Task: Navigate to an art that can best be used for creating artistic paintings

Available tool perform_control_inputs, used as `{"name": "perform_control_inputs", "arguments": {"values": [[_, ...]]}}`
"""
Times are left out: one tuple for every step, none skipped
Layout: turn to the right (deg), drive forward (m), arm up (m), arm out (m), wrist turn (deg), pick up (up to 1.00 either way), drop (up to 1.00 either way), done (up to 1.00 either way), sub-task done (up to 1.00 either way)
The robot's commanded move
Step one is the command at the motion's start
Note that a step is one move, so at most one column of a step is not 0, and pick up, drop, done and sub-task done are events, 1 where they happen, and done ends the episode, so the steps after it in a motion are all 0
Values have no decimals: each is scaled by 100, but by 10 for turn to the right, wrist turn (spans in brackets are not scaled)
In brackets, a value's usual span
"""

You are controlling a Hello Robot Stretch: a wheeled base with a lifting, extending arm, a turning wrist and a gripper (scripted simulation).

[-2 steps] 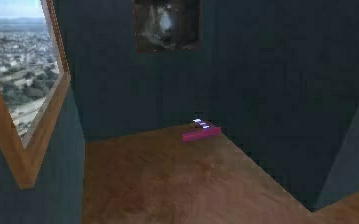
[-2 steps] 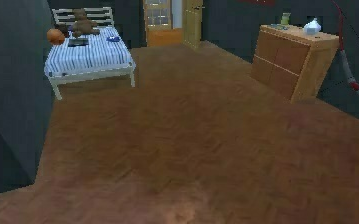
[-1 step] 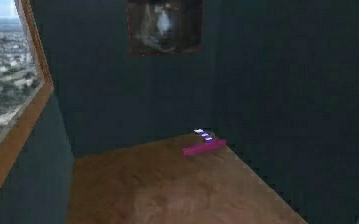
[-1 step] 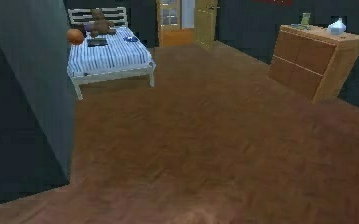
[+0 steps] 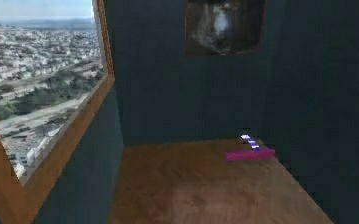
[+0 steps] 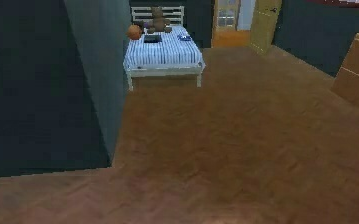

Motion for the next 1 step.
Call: {"name": "perform_control_inputs", "arguments": {"values": [[-30, 0, 0, 0, 0, 0, 0, 0, 0]]}}
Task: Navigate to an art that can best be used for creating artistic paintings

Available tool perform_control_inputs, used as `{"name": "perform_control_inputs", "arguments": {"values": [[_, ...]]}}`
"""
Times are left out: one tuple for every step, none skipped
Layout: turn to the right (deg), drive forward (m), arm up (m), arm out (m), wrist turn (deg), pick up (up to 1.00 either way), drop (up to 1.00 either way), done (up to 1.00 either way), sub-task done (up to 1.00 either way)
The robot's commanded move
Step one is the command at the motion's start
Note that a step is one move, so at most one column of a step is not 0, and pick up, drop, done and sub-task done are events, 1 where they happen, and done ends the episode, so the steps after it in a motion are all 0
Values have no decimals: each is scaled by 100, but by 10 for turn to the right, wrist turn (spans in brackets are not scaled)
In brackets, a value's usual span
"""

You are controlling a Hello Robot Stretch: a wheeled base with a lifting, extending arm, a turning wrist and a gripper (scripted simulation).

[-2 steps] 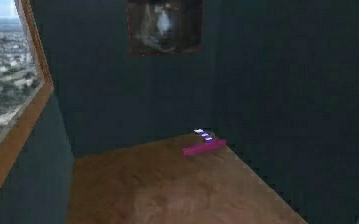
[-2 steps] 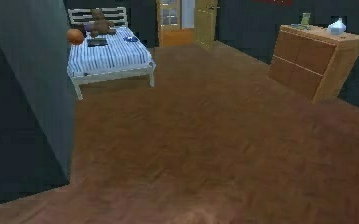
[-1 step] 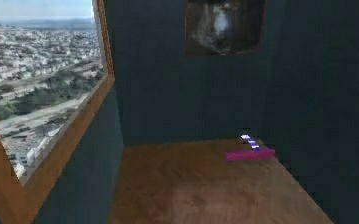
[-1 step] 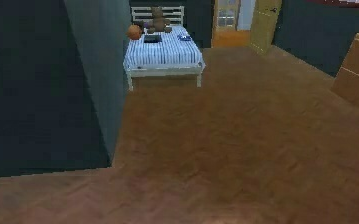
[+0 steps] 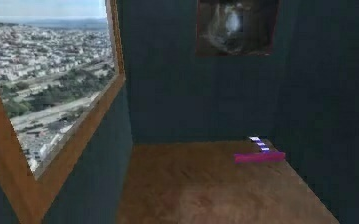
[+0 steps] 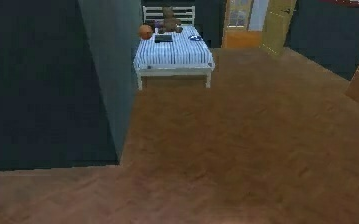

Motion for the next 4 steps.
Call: {"name": "perform_control_inputs", "arguments": {"values": [[450, 0, 0, 0, 0, 0, 0, 0, 0], [450, 0, 0, 0, 0, 0, 0, 0, 0], [450, 0, 0, 0, 0, 0, 0, 0, 0], [120, 0, 0, 0, 0, 0, 0, 0, 0]]}}
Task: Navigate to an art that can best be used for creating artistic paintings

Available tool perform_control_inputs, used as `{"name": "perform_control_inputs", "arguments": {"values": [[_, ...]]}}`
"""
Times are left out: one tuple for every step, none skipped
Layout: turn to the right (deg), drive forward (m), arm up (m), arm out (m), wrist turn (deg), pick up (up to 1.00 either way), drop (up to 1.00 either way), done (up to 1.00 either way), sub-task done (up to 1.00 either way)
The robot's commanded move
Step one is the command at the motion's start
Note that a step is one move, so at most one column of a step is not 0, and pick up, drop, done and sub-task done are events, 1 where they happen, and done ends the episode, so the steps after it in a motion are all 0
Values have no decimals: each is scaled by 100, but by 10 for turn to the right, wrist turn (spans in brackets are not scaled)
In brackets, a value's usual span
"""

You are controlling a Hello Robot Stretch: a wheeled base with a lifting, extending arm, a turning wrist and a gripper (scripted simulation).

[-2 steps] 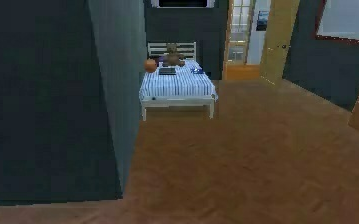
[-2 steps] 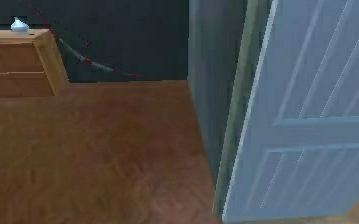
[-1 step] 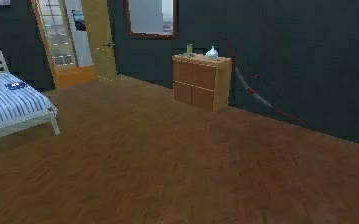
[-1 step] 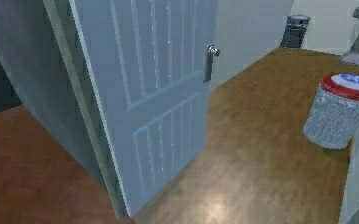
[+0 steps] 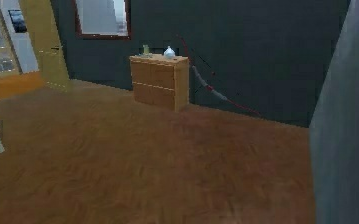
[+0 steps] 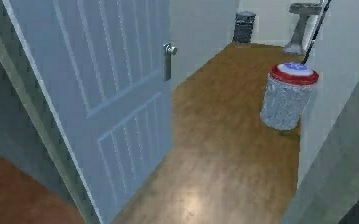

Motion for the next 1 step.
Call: {"name": "perform_control_inputs", "arguments": {"values": [[0, 15, 0, 0, 0, 0, 0, 0, 0]]}}
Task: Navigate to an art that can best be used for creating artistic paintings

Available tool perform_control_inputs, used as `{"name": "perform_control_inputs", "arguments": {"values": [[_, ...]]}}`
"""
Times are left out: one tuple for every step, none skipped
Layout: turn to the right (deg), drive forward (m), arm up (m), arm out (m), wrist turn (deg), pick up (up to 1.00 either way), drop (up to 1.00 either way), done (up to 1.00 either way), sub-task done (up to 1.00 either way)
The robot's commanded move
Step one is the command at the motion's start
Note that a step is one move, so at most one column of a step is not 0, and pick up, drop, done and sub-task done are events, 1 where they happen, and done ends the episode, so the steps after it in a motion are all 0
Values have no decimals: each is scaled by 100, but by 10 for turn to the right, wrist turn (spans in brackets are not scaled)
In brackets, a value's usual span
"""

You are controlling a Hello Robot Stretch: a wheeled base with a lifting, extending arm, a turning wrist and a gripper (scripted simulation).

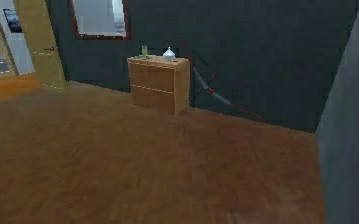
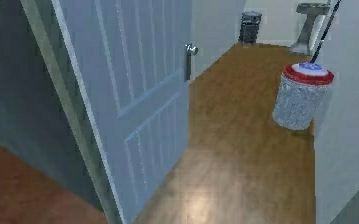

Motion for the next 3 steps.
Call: {"name": "perform_control_inputs", "arguments": {"values": [[-450, 0, 0, 0, 0, 0, 0, 0, 0], [0, 5, 0, 0, 0, 0, 0, 0, 0], [-450, 0, 0, 0, 0, 0, 0, 0, 0]]}}
